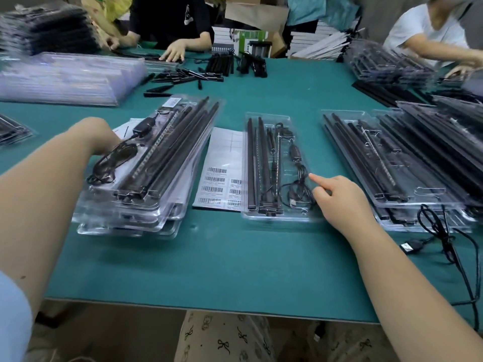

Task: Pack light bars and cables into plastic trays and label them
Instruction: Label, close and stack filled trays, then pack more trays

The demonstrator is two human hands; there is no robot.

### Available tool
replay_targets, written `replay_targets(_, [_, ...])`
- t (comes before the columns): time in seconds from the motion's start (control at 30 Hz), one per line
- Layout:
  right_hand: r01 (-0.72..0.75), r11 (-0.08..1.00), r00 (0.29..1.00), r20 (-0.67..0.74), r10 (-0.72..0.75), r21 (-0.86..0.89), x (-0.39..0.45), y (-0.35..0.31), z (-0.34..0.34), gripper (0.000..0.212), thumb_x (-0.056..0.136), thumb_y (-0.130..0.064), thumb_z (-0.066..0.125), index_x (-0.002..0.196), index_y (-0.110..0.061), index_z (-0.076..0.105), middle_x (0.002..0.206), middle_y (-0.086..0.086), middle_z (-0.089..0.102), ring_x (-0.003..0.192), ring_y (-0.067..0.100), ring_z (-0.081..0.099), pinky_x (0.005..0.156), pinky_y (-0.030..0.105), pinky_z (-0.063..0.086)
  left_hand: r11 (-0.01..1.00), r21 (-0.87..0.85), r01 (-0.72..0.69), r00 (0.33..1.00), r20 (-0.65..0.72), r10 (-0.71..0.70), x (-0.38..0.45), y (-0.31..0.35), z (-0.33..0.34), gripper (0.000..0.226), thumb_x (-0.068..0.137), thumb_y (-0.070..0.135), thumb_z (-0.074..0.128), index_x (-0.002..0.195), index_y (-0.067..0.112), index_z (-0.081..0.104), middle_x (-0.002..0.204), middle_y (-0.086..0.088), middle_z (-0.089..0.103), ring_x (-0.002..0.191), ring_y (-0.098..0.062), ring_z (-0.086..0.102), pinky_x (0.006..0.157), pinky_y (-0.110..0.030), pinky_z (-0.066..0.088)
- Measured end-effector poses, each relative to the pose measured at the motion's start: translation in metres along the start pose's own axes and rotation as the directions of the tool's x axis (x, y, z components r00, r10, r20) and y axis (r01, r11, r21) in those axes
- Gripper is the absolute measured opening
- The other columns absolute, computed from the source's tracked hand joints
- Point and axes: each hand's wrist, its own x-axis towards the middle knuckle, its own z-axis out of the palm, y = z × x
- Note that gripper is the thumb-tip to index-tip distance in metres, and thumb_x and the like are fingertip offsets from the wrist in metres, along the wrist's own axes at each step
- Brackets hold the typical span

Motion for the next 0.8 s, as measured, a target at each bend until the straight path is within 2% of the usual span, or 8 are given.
replay_targets(0.07, [0.005, 1.000, 1.000, -0.005, -0.005, -0.001, 0.000, 0.000, 0.001, 0.043, 0.092, -0.021, 0.038, 0.130, -0.033, 0.055, 0.098, 0.001, 0.050, 0.105, 0.029, 0.047, 0.085, 0.033, 0.036, 0.999, 0.005, 0.051, 0.999, -0.014, -0.051, -0.001, 0.004, 0.001, 0.032, 0.089, 0.020, 0.065, 0.086, -0.011, 0.059, 0.094, -0.026, 0.058, 0.085, -0.037, 0.049, 0.079, -0.041, 0.042])
replay_targets(0.17, [0.002, 0.999, 1.000, -0.013, -0.002, 0.036, -0.001, 0.000, 0.001, 0.043, 0.092, -0.020, 0.039, 0.129, -0.033, 0.055, 0.095, 0.000, 0.049, 0.104, 0.028, 0.047, 0.086, 0.034, 0.038, 0.992, -0.010, 0.124, 0.992, -0.013, -0.124, -0.001, 0.011, 0.002, 0.031, 0.088, 0.016, 0.064, 0.069, -0.005, 0.051, 0.078, -0.019, 0.053, 0.082, -0.036, 0.048, 0.075, -0.039, 0.041])
replay_targets(0.23, [0.004, 0.999, 1.000, -0.015, -0.003, 0.051, -0.001, 0.000, 0.002, 0.043, 0.092, -0.020, 0.039, 0.129, -0.033, 0.056, 0.094, -0.001, 0.049, 0.104, 0.028, 0.047, 0.086, 0.035, 0.039, 0.990, 0.003, 0.142, 0.990, -0.001, -0.142, -0.004, 0.012, -0.001, 0.032, 0.087, 0.017, 0.065, 0.066, -0.002, 0.050, 0.082, -0.019, 0.055, 0.084, -0.036, 0.051, 0.076, -0.039, 0.043])
replay_targets(0.37, [0.007, 0.998, 1.000, -0.017, -0.006, 0.063, 0.000, -0.001, 0.002, 0.042, 0.092, -0.021, 0.039, 0.129, -0.033, 0.056, 0.091, -0.003, 0.049, 0.103, 0.027, 0.047, 0.085, 0.034, 0.040, 0.989, -0.003, 0.148, 0.988, -0.039, -0.148, -0.002, 0.009, -0.006, 0.027, 0.088, 0.016, 0.064, 0.090, -0.010, 0.061, 0.105, -0.027, 0.061, 0.098, -0.041, 0.059, 0.089, -0.045, 0.049])
replay_targets(0.5, [0.007, 0.998, 1.000, -0.014, -0.007, 0.058, 0.000, 0.000, 0.001, 0.043, 0.093, -0.021, 0.038, 0.130, -0.033, 0.055, 0.082, -0.009, 0.043, 0.102, 0.026, 0.047, 0.079, 0.031, 0.037, 0.988, -0.032, 0.152, 0.988, -0.026, -0.153, -0.002, 0.015, -0.004, 0.026, 0.092, 0.014, 0.055, 0.093, -0.012, 0.060, 0.107, -0.030, 0.060, 0.093, -0.041, 0.058, 0.087, -0.043, 0.046])
replay_targets(0.63, [0.012, 0.998, 1.000, -0.019, -0.011, 0.055, 0.000, -0.002, 0.001, 0.042, 0.092, -0.022, 0.038, 0.129, -0.032, 0.056, 0.084, -0.005, 0.047, 0.103, 0.026, 0.047, 0.080, 0.033, 0.039, 0.998, -0.013, 0.058, 0.998, -0.005, -0.058, 0.000, 0.022, -0.002, 0.037, 0.099, 0.016, 0.047, 0.127, -0.007, 0.053, 0.137, -0.026, 0.048, 0.123, -0.039, 0.046, 0.100, -0.041, 0.035])
replay_targets(0.7, [0.010, 0.998, 1.000, -0.021, -0.009, 0.056, 0.000, -0.002, 0.001, 0.042, 0.092, -0.022, 0.039, 0.129, -0.033, 0.056, 0.089, -0.002, 0.049, 0.103, 0.027, 0.047, 0.082, 0.034, 0.041, 1.000, 0.001, 0.024, 1.000, -0.002, -0.024, 0.002, 0.021, -0.001, 0.038, 0.101, 0.021, 0.044, 0.127, -0.004, 0.057, 0.136, -0.023, 0.051, 0.124, -0.038, 0.046, 0.102, -0.041, 0.035])
replay_targets(0.8, [0.008, 0.998, 1.000, -0.022, -0.007, 0.057, -0.001, -0.002, 0.000, 0.042, 0.092, -0.022, 0.038, 0.129, -0.033, 0.056, 0.088, -0.002, 0.049, 0.101, 0.026, 0.048, 0.081, 0.034, 0.042, 0.995, 0.075, 0.060, 0.997, -0.044, -0.057, 0.009, 0.015, 0.000, 0.053, 0.098, 0.041, 0.047, 0.117, -0.005, 0.062, 0.128, -0.024, 0.056, 0.116, -0.040, 0.051, 0.098, -0.046, 0.039])
